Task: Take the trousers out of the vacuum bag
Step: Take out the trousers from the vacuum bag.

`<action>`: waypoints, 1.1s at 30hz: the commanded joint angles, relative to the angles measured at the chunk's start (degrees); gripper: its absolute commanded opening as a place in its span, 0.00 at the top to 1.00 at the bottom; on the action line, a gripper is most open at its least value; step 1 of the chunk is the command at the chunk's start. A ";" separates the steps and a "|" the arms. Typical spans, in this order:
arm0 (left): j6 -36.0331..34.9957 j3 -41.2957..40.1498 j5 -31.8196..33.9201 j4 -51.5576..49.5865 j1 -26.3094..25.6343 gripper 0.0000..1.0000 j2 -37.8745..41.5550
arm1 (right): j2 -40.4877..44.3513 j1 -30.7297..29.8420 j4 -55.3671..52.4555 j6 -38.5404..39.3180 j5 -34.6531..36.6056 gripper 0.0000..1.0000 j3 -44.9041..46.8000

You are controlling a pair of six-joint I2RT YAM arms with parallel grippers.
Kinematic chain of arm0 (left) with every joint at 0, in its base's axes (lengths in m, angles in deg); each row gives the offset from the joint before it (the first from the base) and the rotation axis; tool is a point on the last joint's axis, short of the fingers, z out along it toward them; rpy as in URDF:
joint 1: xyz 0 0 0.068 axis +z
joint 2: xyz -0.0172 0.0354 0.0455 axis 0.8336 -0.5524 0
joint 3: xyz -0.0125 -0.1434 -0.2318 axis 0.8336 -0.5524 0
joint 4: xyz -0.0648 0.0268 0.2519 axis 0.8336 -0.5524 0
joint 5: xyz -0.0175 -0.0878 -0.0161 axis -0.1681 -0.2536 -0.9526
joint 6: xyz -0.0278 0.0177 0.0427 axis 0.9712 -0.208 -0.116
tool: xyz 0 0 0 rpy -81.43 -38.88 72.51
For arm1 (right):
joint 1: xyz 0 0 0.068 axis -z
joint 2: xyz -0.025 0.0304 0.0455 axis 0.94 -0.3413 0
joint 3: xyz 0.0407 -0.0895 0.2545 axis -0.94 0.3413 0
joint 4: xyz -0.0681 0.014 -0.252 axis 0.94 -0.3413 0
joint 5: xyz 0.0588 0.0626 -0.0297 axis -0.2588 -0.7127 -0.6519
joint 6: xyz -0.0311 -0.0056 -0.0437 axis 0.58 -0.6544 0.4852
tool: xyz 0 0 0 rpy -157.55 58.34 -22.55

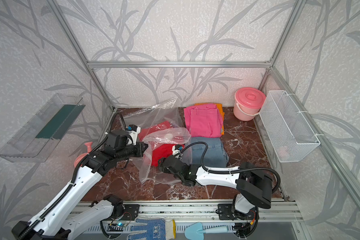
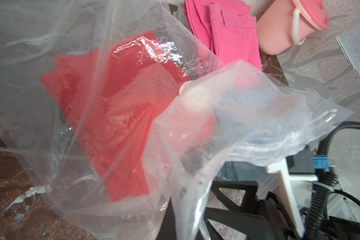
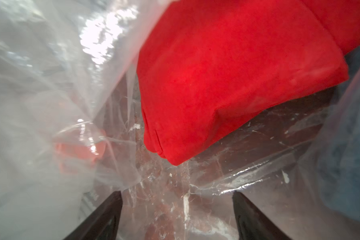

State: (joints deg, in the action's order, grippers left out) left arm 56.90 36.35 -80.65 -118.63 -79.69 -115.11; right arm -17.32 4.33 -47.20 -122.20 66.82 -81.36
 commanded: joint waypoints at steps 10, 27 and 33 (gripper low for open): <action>-2.82 -2.16 1.29 2.34 -0.27 1.00 2.09 | -10.96 3.85 13.90 -4.95 0.31 0.18 1.65; -2.91 -3.39 1.19 2.74 -0.33 1.00 1.59 | -17.17 6.61 21.14 -4.52 1.36 0.20 -2.51; -3.03 -3.27 1.50 2.52 -0.32 1.00 1.47 | -15.89 8.44 21.27 0.78 -0.79 0.20 -6.42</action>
State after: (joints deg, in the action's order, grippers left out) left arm 55.32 33.24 -79.67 -116.34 -79.74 -113.67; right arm -33.49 12.16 -28.29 -125.26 66.23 -85.10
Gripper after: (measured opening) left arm 0.046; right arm 0.803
